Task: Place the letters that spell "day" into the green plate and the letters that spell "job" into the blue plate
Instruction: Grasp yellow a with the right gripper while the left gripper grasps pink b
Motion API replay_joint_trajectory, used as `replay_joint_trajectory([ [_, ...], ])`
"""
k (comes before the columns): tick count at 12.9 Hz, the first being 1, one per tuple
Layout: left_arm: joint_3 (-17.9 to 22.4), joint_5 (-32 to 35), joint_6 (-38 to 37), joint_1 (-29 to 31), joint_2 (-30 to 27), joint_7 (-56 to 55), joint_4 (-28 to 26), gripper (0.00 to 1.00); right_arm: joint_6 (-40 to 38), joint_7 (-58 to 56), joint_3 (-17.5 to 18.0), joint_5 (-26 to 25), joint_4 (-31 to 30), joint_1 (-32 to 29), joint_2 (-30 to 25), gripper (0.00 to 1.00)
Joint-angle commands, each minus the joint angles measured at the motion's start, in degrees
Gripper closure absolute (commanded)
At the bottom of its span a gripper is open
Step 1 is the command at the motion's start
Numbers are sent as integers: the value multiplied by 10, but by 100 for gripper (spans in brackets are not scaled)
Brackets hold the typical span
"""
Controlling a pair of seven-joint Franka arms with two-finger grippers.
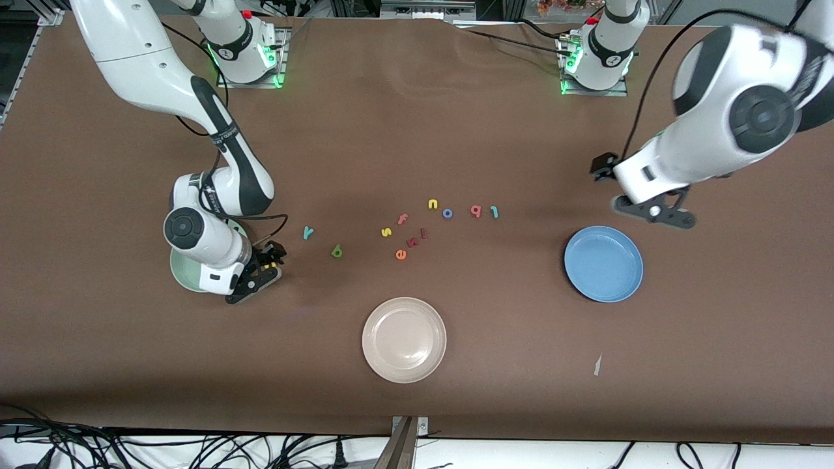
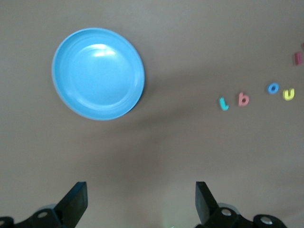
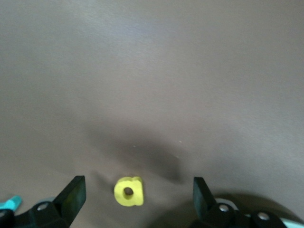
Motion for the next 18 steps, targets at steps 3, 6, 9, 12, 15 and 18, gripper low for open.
replay_joint_trajectory([
  [3, -1, -24, 88, -86, 93, -170, 16, 0, 11, -11, 9, 2, -19, -7, -16, 0],
  [6, -1, -37, 158, -140, 133, -236, 8, 0, 41, -10, 10, 2, -46, -7, -18, 0],
  [9, 0, -31, 225, -186, 173, -254, -12, 3, 43, -7, 10, 3, -63, -7, -24, 0],
  [12, -1, -30, 299, -199, 184, -270, -73, 23, 42, -7, 10, 4, -65, -7, -26, 6],
  [15, 0, -30, 328, -206, 199, -274, -93, 61, 43, -7, 10, 4, -65, -7, -26, 21],
  [18, 0, 10, 330, -207, 214, -277, -97, 59, 44, -7, 10, 5, -68, -7, -26, 35],
])
